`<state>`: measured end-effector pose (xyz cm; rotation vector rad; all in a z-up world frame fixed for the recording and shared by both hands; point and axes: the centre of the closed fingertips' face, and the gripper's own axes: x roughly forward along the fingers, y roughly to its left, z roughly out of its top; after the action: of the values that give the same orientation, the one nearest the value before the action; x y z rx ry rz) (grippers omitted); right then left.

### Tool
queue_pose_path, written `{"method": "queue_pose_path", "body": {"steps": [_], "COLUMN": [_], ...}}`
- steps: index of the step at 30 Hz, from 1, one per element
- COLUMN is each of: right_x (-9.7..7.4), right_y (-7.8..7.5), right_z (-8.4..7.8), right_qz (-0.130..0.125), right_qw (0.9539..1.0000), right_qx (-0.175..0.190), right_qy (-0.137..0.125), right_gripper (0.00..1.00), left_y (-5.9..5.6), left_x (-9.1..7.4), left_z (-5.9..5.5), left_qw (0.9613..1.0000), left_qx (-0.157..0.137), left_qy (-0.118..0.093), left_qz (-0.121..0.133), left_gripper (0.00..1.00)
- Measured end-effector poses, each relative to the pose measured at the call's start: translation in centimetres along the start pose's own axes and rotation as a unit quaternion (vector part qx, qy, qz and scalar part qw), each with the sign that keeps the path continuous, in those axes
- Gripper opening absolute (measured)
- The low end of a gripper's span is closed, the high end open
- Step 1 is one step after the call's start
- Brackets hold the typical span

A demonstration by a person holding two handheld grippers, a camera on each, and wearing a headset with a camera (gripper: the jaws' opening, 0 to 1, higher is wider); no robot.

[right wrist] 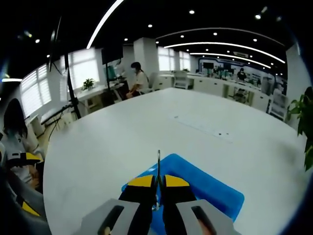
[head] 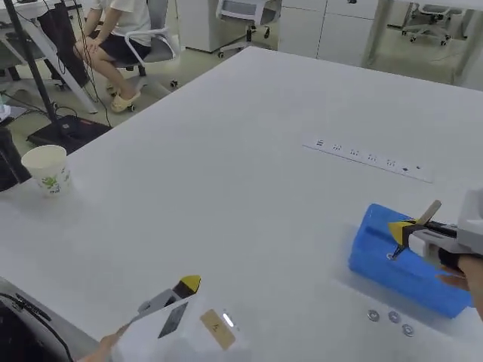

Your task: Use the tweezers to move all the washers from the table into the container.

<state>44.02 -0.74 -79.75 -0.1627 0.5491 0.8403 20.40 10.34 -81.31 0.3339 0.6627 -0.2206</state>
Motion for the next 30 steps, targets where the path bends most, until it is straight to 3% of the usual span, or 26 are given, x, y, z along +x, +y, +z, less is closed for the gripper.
{"method": "queue_pose_path", "body": {"steps": [5, 15, 30], "right_x": [0.8, 2.1, 2.1], "right_y": [-0.4, 0.0, -0.2], "right_z": [-0.6, -2.5, -2.6], "right_qz": [-0.003, -0.004, -0.007], "right_qw": [0.9999, 0.9998, 0.9997], "right_qx": [0.01, -0.02, -0.025], "right_qy": [-0.005, 0.005, 0.003], "right_gripper": [0.02, 0.02, 0.03], "left_y": [0.1, 0.2, 0.2], "left_x": [0.0, 0.1, 0.1], "left_z": [-0.1, -0.2, -0.3], "left_qw": [1.0, 1.0, 0.9999], "left_qx": [0.0, -0.001, -0.001], "left_qy": [0.001, 0.007, 0.011], "left_qz": [0.0, 0.001, 0.002], "left_gripper": [0.9, 0.9, 0.9]}}
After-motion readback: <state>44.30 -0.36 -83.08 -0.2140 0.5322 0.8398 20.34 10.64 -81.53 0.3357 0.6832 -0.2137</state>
